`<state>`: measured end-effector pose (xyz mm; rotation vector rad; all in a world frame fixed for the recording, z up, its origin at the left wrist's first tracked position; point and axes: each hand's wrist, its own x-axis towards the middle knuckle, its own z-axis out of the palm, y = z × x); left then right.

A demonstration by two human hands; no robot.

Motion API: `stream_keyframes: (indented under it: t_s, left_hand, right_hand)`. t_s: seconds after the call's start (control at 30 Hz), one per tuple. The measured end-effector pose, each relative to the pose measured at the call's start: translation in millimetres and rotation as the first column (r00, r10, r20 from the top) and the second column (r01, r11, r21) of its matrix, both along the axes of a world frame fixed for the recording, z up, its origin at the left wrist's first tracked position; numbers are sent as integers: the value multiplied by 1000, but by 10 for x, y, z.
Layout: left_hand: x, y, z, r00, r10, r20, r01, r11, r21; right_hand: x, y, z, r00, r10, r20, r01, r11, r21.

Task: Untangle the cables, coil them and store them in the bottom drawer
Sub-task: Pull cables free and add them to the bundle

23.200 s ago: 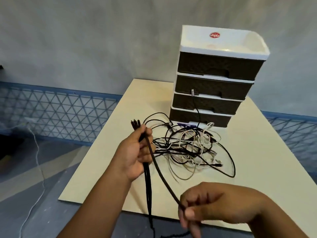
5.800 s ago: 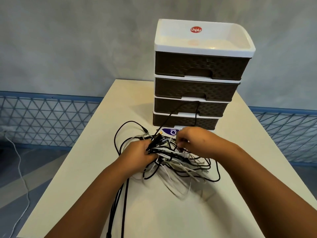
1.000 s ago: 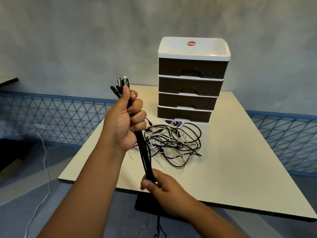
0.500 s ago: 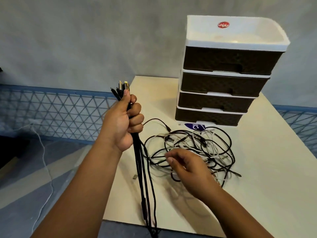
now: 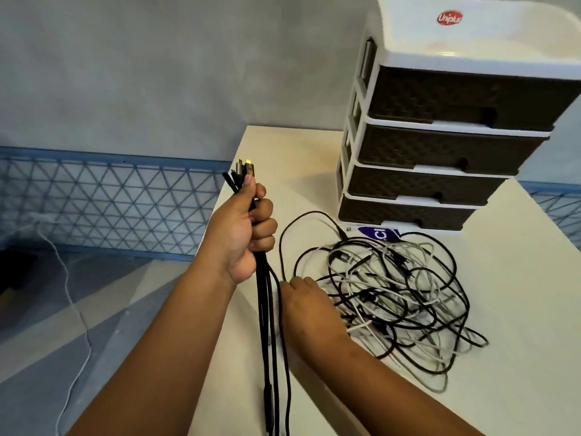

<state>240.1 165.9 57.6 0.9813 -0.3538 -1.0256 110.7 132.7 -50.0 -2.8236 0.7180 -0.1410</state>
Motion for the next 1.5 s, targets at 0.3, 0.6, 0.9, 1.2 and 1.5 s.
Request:
stream_keyframes:
  t_s: [0.3,0.6,0.9,1.2,1.5]
  left_hand:
    - [111,18,-75,999,-24,-48,25,1000,9]
    - [135,43,-96,996,-63,-69,64,998,10]
    - [47,37,9,992,-105,-71,106,994,16]
    - [-236,-84,125,988,-144,-63,145,989,14]
    - [-612,-110,379,986,-165,-15,165,986,-2]
  right_hand:
    - [55,-181,-47,972,-233,-26,233,972,-2]
    - [-80,-397,355,914,-370,167,261,850,457]
    - [-442,-793,1745,641,-582,500,19,664,748]
    - [-592,-955,2572,414,-344,843,-486,699,524]
    - [-852,-455,1643,638,-238,732,-547,529,649]
